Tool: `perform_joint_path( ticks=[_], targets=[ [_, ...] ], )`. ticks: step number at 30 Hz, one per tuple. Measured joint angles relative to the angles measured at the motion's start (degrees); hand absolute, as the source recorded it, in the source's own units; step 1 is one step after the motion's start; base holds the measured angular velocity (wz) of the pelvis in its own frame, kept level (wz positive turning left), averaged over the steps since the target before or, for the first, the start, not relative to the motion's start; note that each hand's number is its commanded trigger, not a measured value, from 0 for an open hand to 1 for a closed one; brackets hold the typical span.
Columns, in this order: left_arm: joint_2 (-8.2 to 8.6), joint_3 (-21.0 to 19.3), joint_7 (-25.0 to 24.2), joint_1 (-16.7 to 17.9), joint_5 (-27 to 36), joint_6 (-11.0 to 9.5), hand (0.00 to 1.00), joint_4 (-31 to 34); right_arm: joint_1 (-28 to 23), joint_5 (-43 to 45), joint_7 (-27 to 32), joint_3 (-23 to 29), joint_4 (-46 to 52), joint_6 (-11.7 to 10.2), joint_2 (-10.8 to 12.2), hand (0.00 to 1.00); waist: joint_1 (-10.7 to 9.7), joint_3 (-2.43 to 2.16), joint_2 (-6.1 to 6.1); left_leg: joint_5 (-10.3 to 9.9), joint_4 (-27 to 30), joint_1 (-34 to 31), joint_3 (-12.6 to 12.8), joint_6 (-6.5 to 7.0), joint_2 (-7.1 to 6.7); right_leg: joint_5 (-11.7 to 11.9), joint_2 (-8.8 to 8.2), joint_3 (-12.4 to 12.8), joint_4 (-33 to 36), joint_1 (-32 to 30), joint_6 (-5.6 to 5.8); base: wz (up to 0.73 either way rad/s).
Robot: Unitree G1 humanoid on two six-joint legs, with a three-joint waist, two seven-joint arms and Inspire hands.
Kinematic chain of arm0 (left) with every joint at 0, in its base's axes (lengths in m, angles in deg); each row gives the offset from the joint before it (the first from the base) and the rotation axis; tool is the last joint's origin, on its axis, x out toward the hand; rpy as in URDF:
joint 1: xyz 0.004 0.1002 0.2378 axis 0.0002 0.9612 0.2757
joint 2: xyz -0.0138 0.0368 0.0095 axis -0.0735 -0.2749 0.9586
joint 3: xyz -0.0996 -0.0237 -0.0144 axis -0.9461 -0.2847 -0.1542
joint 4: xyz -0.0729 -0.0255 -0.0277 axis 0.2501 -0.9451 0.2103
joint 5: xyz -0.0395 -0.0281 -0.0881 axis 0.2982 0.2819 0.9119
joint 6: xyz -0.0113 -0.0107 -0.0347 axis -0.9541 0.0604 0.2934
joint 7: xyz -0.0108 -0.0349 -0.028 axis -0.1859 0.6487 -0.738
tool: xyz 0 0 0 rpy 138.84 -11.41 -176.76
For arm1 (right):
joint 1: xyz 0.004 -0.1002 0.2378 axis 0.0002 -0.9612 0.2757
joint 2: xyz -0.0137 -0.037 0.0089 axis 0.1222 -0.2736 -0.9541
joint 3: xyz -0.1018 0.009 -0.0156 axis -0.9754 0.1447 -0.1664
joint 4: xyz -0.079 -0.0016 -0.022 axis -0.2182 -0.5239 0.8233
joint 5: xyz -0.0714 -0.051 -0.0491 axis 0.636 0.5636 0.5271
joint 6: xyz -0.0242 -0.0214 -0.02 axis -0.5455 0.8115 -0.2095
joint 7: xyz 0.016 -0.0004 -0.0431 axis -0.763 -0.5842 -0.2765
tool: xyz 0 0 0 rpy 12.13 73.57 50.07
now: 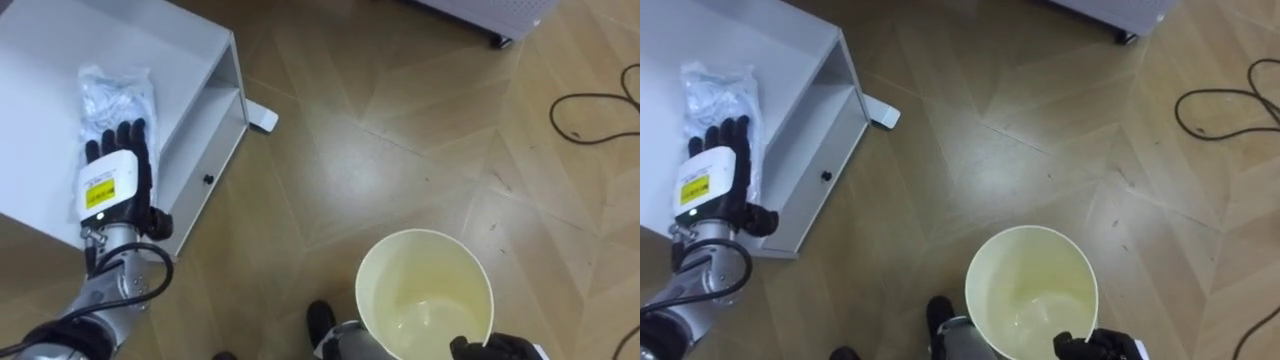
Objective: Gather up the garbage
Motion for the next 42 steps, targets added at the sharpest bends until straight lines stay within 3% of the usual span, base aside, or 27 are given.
perform_joint_path(
  ticks=[5,8,12,16,21,26,30,34,37,42],
  targets=[
    [-0.71,-0.31,1.81,-0.89,-1.67,1.18,1.0,-0.06,-0.64,-1.53,0.28,-0.02,1.13,1.1,-0.99,1.0,1.47,-0.27,0.42,0.04,-0.17,1.06,0.07,-0.04,-0.02,0.0,0.03,0.12,0.04,0.87,-0.01,0.0],
    [-0.58,-0.21,1.89,-0.3,-3.08,0.81,1.0,0.23,-0.68,-1.56,0.63,-0.09,0.94,1.11,-1.27,1.0,2.02,-0.33,0.54,0.11,-0.31,1.92,0.04,-0.17,0.0,0.03,0.06,0.07,-0.04,1.81,-0.08,0.0],
    [-1.05,-0.46,0.03,0.04,-3.89,2.01,1.0,-0.2,-1.03,-1.46,0.66,-0.09,0.94,1.06,-1.32,1.0,2.19,-0.33,0.54,0.2,-0.56,3.15,0.07,-0.38,-0.05,0.13,0.01,-0.08,-0.2,3.01,-0.24,0.01],
    [-1.34,-0.47,-0.85,0.77,-3.85,2.97,1.0,-1.06,-1.68,-1.49,1.0,-0.1,1.03,1.06,-1.3,1.0,2.05,-0.37,0.49,0.8,-1.58,3.99,0.06,-0.41,-0.94,0.19,-0.62,-0.12,-0.41,3.69,-0.24,0.09],
    [-0.45,-0.62,-1.36,1.17,-0.41,3.36,1.0,-2.41,-1.42,-1.33,2.66,-1.47,1.23,1.02,-1.04,1.0,1.81,-0.39,0.37,1.0,-2.42,5.62,0.35,-0.24,-1.1,0.24,-0.86,-0.18,-1.08,5.23,-0.15,0.01],
    [2.04,-1.38,-1.62,2.46,2.51,2.54,1.0,-2.12,-1.1,-0.53,3.42,-1.88,0.41,0.33,-0.43,1.0,1.83,-0.37,0.32,1.1,-3.83,8.08,0.11,-0.29,-1.29,0.28,-0.92,-0.7,-2.72,8.06,0.0,0.02],
    [4.34,-1.91,-1.79,2.46,2.52,1.42,1.0,0.86,0.15,0.23,4.9,-1.89,0.24,-0.76,-0.08,1.0,3.16,-0.37,0.23,1.34,-4.45,8.41,0.07,-0.2,-1.68,0.26,-1.2,-1.06,-3.28,8.42,0.1,0.02],
    [7.85,-1.97,-1.69,3.42,5.29,-2.33,1.0,4.79,2.22,3.12,5.82,-2.68,0.07,-2.31,0.83,1.0,3.47,-0.39,0.03,1.54,-4.91,8.6,-0.17,0.03,-2.11,0.19,-1.64,-1.21,-3.59,8.87,0.25,0.06],
    [10.83,-1.06,-2.28,5.38,8.76,-3.42,1.0,8.49,3.08,5.36,6.55,-3.63,0.53,-3.45,1.83,1.0,3.78,-0.49,-0.42,1.8,-6.16,10.14,-0.1,0.04,-2.34,0.16,-1.71,-1.28,-4.75,10.45,0.31,0.03],
    [15.6,2.39,-5.0,8.48,10.26,-5.12,1.0,14.38,4.52,6.23,6.8,-4.61,0.88,-5.07,2.55,1.0,6.08,-0.61,-0.58,2.2,-8.22,12.12,0.05,-0.1,-2.81,0.55,-1.83,-1.33,-6.63,12.36,0.59,0.02]
  ],
)
